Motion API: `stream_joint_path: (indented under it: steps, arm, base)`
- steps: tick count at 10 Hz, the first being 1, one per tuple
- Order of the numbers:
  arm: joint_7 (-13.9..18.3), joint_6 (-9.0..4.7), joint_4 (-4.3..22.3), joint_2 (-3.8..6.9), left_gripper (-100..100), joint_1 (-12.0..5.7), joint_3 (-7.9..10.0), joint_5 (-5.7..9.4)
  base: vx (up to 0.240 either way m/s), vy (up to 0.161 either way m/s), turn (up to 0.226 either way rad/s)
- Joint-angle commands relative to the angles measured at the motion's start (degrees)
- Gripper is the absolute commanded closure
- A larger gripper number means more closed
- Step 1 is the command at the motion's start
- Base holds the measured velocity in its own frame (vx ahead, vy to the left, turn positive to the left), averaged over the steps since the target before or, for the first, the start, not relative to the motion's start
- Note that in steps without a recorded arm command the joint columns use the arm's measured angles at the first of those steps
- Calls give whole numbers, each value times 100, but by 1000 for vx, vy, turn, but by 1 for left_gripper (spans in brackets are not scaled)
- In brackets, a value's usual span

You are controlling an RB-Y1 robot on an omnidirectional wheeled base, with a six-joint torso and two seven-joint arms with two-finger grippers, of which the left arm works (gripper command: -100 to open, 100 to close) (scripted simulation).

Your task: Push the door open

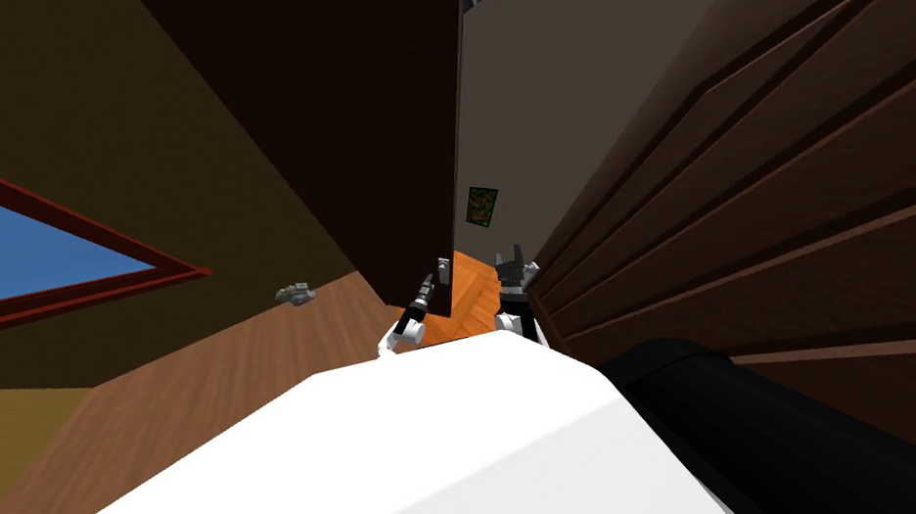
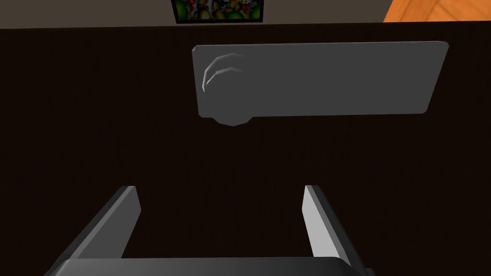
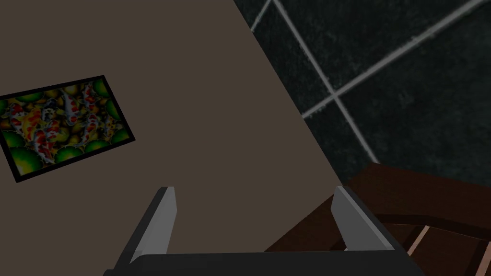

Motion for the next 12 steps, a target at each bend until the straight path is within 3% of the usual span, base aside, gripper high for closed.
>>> stream_joint_path:
  steps: [1, 3, 10, 11, 12]
  arm:
    - [9, 12, -71, -34, -100, 52, -68, 30]
    - [9, -20, 15, -8, -100, -5, -10, 8]
    - [17, -99, 167, -92, -100, -113, 93, -29]
    - [17, -99, 167, -92, 100, -113, 93, -29]
    - [17, -99, 167, -92, 100, -113, 93, -29]
  base:
    - [-255, 6, 20]
    - [-3, -23, -25]
    - [195, -90, -21]
    - [-10, 5, 5]
    - [-44, 18, -8]
